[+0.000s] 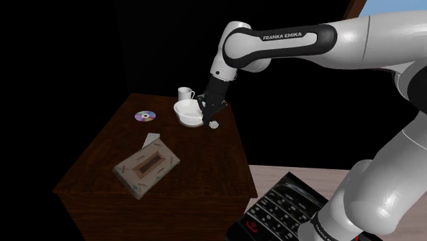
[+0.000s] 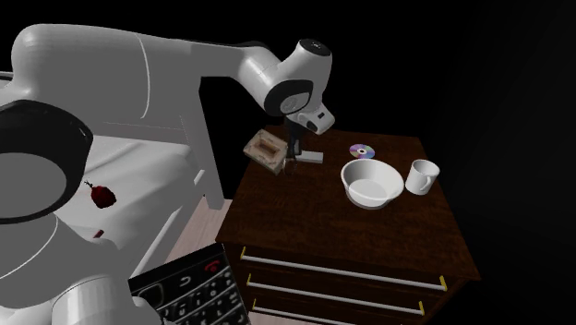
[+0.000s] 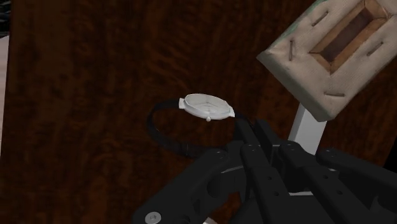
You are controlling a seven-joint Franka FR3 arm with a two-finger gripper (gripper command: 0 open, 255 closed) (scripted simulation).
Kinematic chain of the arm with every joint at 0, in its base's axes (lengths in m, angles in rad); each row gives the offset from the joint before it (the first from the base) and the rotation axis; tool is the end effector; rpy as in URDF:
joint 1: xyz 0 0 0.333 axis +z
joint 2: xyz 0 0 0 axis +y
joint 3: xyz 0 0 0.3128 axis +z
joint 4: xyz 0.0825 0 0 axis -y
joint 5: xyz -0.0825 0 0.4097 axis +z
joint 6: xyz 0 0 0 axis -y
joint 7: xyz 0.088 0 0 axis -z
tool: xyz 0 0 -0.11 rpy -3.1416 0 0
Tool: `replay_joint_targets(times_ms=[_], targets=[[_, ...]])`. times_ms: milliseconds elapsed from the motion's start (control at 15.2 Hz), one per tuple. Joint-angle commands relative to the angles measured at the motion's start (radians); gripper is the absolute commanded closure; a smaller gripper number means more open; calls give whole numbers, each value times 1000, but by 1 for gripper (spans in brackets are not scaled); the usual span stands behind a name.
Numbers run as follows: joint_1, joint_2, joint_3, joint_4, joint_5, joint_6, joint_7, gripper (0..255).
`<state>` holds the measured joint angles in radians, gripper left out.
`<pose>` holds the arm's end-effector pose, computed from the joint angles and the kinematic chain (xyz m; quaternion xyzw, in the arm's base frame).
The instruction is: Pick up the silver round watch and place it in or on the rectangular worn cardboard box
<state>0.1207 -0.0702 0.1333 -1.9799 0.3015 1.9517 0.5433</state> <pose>0.5441 0.1639 0.4886 -0.9711 0.1950 0.0337 0.1333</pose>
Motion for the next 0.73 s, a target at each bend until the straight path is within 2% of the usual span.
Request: replay_joint_targets(times_ms=[0,660], targets=[[11,19,13,35,-5,-9,29,255],[127,229,115,299,-76,-6,272,255]])
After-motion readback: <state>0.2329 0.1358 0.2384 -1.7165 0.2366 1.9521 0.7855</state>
